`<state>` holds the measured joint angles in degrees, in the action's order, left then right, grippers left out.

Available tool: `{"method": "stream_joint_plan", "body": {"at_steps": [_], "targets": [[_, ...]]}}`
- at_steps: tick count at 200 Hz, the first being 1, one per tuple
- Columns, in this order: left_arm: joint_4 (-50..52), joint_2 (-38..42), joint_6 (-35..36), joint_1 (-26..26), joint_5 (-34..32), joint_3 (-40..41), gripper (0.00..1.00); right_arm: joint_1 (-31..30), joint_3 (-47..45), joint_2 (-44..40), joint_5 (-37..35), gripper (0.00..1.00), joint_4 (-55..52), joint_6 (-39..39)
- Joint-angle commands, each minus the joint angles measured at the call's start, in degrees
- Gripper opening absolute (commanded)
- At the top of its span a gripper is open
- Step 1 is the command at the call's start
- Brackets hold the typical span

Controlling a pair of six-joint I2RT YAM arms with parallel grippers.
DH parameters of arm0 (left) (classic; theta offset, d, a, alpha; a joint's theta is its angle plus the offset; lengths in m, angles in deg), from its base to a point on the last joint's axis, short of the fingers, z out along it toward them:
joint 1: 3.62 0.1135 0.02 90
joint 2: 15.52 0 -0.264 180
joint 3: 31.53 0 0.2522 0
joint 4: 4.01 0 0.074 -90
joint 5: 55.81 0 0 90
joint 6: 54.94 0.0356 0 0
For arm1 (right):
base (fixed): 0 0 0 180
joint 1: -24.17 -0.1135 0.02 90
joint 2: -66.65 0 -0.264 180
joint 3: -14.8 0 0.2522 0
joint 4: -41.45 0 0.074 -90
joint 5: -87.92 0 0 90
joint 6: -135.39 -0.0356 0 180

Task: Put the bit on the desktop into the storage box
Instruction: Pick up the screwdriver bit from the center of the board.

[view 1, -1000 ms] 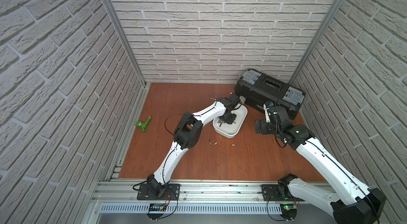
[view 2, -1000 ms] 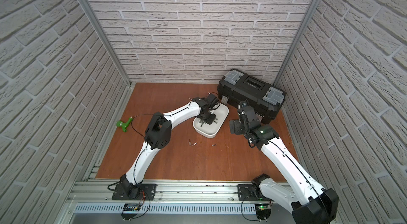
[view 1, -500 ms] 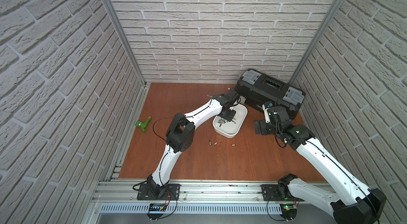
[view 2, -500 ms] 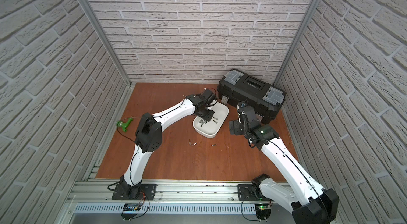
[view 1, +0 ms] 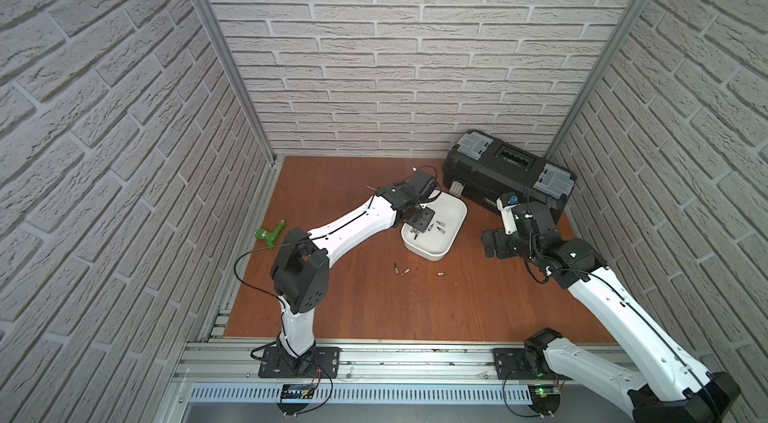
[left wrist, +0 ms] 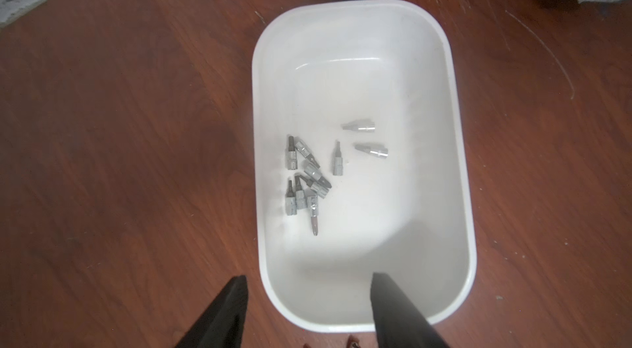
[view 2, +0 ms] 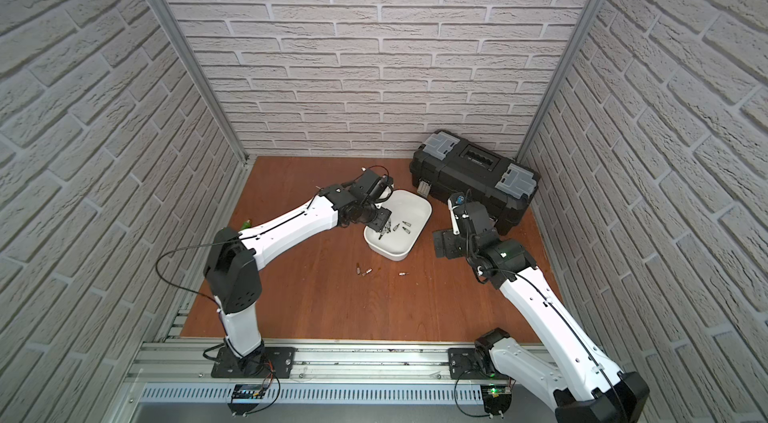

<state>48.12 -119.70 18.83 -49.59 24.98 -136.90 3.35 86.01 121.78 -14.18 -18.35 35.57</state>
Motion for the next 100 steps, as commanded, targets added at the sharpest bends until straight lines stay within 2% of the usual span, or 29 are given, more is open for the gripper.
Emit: {"method": "stream_joint_plan", "body": {"at_steps": [1,37,66,100], "targets": [[-5.2,6.0,0.1,-0.3,-4.3,4.6,0.65,0.4,2.0,-1.7,1.5,0.99,-1.0,2.5],[-7.5,15.3,0.1,-0.2,-9.1,12.3,0.74,0.3,4.8,-0.9,5.2,0.99,-4.2,5.0],[-8.4,22.6,-0.1,0.2,-13.4,17.6,0.86,0.2,7.4,0.5,8.5,0.99,-7.1,6.7],[-8.7,30.2,-1.1,1.4,-15.7,23.1,0.94,-0.9,10.2,2.6,10.0,0.99,-9.6,7.1]]}}
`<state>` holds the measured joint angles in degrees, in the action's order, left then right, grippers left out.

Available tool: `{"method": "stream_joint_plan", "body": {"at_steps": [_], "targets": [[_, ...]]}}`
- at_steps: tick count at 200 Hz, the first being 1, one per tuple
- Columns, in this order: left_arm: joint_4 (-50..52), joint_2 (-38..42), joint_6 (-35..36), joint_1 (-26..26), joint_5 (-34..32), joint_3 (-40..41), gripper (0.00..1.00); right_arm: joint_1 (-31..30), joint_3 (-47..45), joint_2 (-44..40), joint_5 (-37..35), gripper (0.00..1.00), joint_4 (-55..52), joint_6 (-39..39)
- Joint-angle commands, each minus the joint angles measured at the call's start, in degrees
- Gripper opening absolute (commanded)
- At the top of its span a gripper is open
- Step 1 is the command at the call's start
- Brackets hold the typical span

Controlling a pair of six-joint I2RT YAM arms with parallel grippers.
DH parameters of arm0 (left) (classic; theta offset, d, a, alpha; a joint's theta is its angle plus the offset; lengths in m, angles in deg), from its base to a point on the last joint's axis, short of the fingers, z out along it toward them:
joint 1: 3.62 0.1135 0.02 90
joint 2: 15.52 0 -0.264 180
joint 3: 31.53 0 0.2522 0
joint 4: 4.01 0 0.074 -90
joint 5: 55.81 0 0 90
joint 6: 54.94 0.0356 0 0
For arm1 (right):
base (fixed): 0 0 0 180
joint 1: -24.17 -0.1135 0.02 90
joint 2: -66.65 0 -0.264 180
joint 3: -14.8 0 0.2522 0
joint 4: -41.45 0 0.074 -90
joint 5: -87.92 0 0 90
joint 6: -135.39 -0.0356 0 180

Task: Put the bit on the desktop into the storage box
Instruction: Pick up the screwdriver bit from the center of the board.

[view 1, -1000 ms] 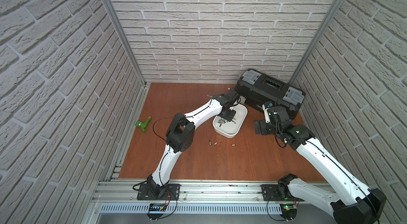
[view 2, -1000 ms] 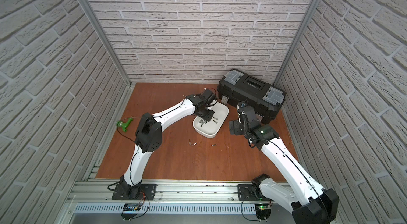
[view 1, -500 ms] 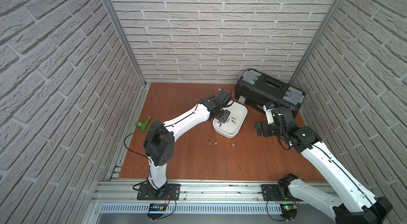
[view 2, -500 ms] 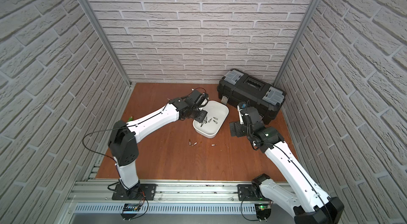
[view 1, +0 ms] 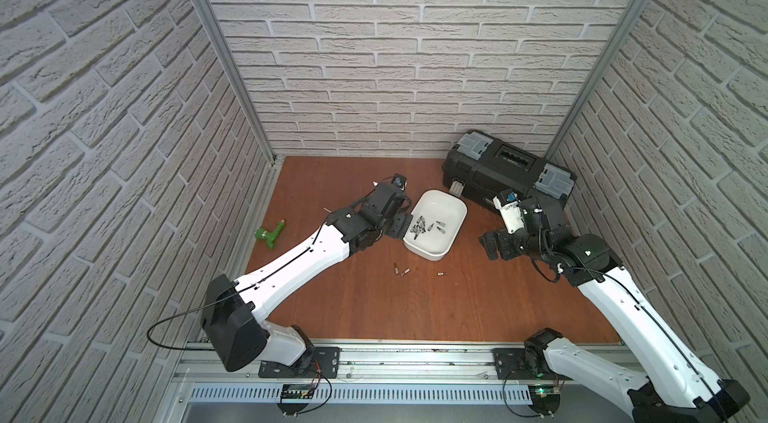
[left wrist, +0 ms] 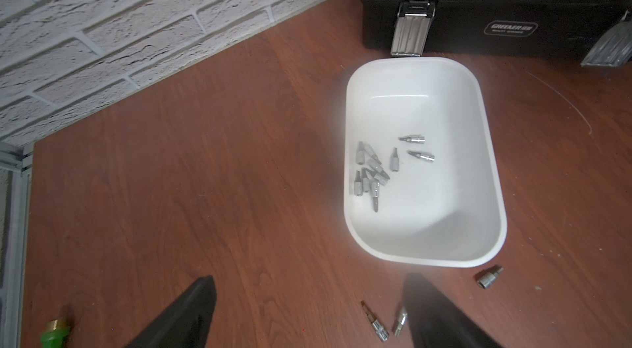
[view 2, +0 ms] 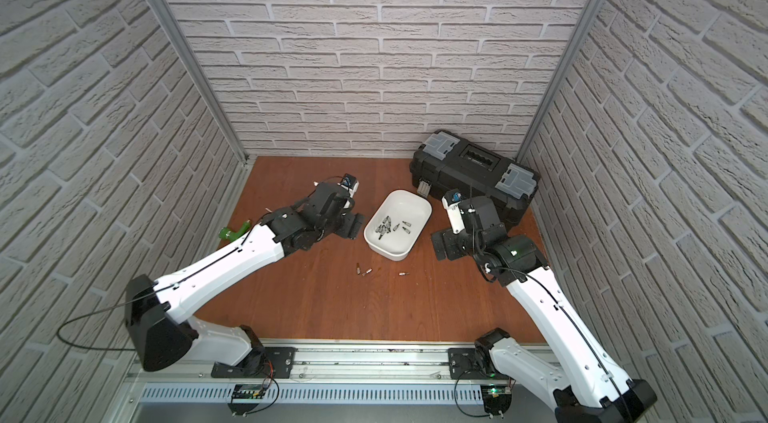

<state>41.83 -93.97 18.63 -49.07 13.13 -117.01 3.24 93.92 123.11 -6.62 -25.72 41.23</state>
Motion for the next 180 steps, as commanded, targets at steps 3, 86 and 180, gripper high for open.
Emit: {"method": "stream_joint_plan", "body": {"at_steps": [3,86,180], "targets": [[-2.5,5.1,-0.8,1.0,-4.0,3.6,0.95,-1.0,2.5,1.5,2.5,0.99,-2.5,1.4],[-1.4,18.9,-3.3,6.5,-3.5,13.9,0.98,-12.4,10.5,11.4,-0.9,0.99,-11.2,2.3],[1.1,27.5,-4.3,10.3,-3.8,19.1,0.98,-24.0,18.7,30.5,-1.5,0.89,-20.7,10.5]]}}
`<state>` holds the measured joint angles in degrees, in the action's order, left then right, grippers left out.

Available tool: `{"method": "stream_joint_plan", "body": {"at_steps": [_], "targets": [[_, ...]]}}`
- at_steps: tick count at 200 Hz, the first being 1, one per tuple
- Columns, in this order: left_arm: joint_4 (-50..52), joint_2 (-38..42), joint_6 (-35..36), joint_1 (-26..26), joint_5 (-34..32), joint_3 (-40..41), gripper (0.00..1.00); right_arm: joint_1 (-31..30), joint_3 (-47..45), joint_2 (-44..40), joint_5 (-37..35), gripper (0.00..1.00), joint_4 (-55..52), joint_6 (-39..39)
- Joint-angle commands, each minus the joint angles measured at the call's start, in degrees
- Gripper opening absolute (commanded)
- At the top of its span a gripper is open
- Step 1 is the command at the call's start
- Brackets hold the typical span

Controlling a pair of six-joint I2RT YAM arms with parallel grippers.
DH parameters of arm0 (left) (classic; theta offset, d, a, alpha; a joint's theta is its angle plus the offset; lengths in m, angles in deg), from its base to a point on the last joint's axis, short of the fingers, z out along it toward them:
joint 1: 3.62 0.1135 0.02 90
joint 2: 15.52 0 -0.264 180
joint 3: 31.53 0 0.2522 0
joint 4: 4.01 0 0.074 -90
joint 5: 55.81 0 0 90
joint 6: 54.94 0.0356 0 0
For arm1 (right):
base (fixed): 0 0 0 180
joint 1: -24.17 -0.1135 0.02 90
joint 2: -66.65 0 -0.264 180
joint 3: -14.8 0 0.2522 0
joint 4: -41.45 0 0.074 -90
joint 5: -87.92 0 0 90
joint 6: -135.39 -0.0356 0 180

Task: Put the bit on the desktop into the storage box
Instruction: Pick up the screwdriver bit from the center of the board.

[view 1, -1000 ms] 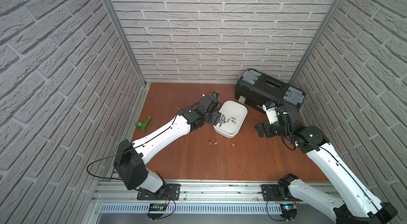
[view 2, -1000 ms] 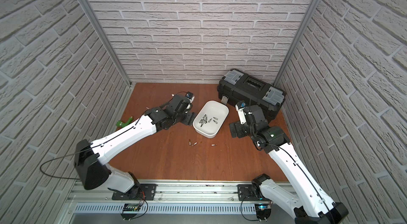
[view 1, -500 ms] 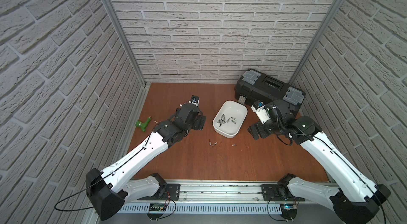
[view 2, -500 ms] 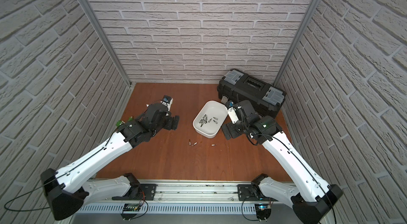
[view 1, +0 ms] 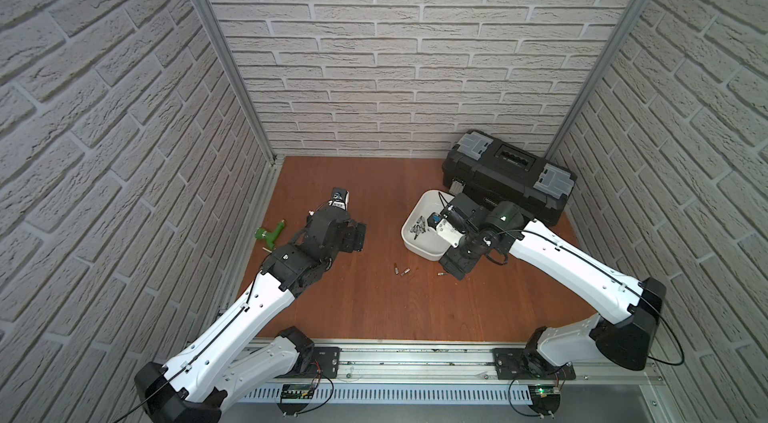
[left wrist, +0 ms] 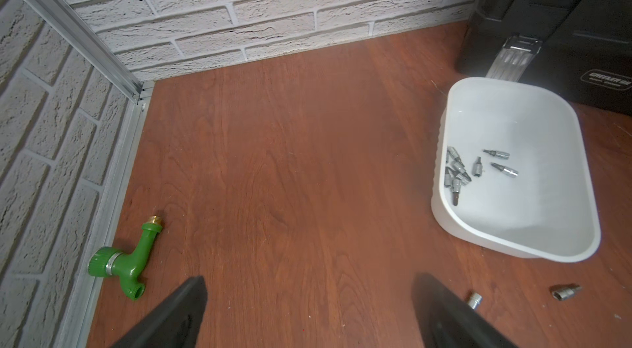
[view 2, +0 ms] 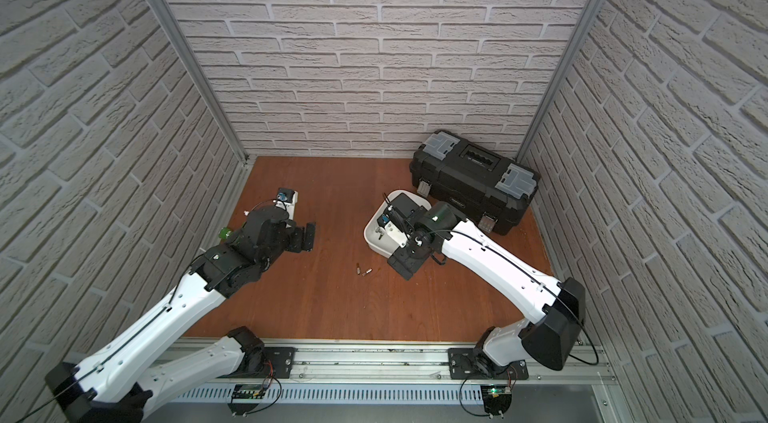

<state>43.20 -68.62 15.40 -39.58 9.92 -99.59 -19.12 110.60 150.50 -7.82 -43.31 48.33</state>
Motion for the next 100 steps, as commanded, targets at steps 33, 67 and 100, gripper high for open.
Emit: {"method": "stream_joint_plan", "body": {"at_steps": [33,67,100], "targets": [[1.1,3.6,-1.1,1.6,-0.5,2.3,0.98,-3.8,2.9,10.1,-0.7,0.69,-2.1,5.3],[2.9,3.9,-1.4,1.9,-0.8,2.6,0.98,-4.9,3.1,15.5,-2.9,0.64,-0.5,7.3],[3.3,4.5,-1.7,2.1,-1.0,3.1,0.98,-5.2,1.8,18.4,-3.5,0.57,1.9,8.7]]}}
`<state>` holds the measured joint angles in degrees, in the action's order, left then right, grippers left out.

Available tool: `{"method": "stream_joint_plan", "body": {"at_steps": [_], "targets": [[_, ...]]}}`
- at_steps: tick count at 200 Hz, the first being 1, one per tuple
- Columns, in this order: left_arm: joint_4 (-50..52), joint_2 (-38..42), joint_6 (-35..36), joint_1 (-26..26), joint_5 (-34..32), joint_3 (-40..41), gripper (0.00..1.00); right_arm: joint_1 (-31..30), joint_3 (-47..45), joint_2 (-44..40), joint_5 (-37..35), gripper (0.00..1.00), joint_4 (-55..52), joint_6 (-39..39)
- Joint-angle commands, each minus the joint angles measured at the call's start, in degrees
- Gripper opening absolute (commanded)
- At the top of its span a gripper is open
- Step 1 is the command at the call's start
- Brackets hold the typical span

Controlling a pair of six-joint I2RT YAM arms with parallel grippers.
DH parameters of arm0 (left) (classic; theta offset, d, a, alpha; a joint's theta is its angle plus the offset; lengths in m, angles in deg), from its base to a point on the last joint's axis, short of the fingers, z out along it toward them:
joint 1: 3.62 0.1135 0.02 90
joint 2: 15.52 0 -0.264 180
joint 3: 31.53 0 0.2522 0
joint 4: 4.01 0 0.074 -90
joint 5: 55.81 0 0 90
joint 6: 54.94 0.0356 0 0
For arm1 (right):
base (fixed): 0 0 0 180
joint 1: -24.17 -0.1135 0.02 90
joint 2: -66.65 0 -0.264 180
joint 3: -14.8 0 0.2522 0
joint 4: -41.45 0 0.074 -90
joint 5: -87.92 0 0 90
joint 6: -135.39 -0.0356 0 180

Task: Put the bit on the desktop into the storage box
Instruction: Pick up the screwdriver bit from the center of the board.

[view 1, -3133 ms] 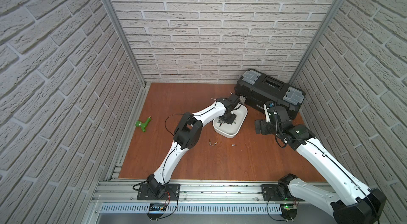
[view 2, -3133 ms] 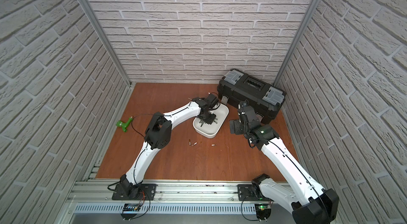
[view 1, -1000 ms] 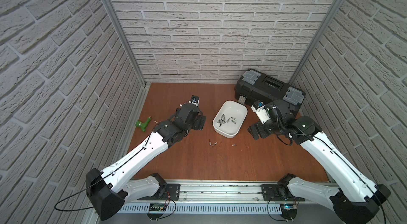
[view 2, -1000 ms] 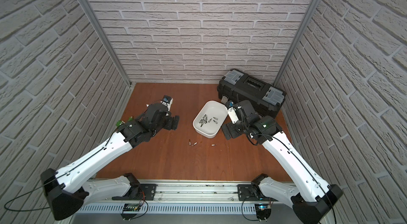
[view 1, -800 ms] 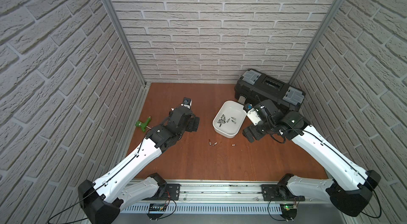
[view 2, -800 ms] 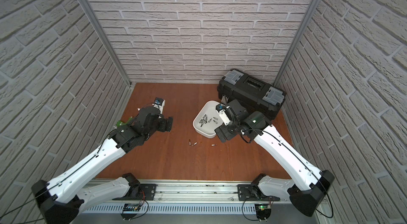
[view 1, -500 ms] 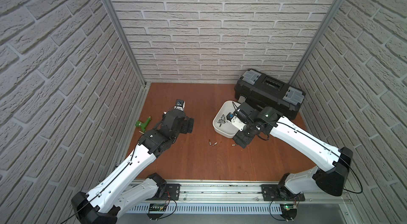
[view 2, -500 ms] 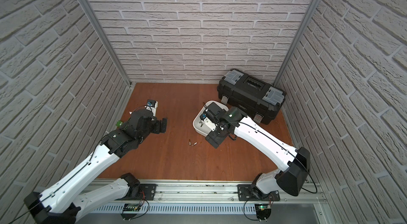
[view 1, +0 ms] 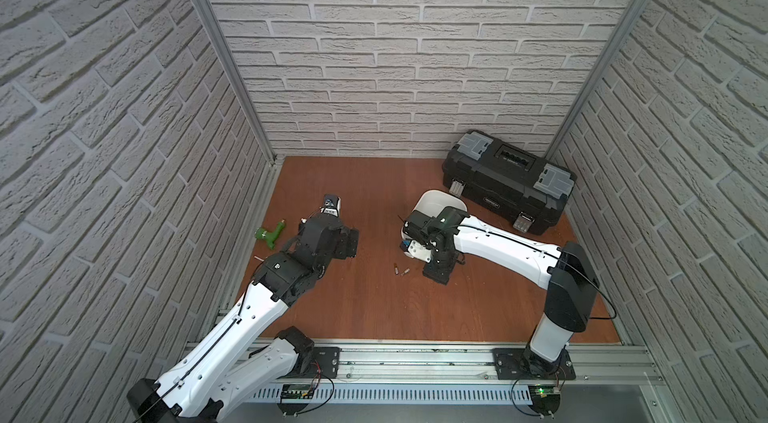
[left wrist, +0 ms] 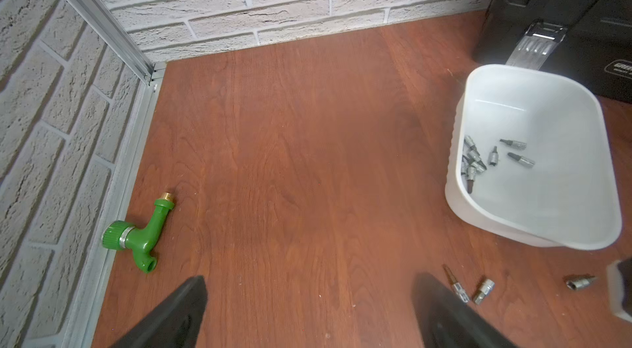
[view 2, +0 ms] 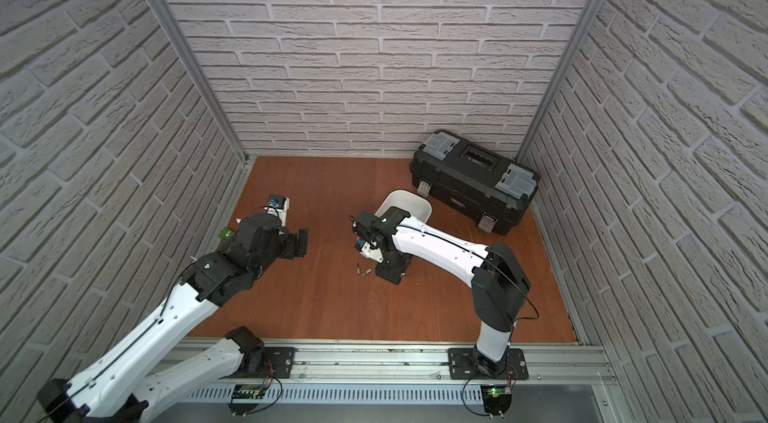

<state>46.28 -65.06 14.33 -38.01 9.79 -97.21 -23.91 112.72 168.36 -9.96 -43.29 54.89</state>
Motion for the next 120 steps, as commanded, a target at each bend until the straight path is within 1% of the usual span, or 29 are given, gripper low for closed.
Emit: {"method": "stream_joint_plan", "body": {"at_steps": [1,34,56,102,120], "targets": [[0.3,0.9,-0.6,0.5,-0.9,0.7,0.98,-0.4,-0.5,0.6,-1.3,0.57,1.9,2.2],[0.6,0.7,-0.6,0.8,-1.0,0.5,0.98,-0.4,-2.5,2.7,-2.3,0.54,4.4,3.6],[0.9,0.4,-0.5,0.8,-0.9,0.2,0.98,-0.1,-3.5,4.3,-2.6,0.54,5.6,4.3],[1.7,0.0,-0.6,0.9,-1.1,-0.3,0.98,1.9,-5.6,6.4,-2.0,0.53,8.2,5.8],[1.8,-0.2,-0.7,0.9,-1.1,-0.5,0.98,2.8,-6.0,7.0,-2.1,0.51,9.1,6.4]]}}
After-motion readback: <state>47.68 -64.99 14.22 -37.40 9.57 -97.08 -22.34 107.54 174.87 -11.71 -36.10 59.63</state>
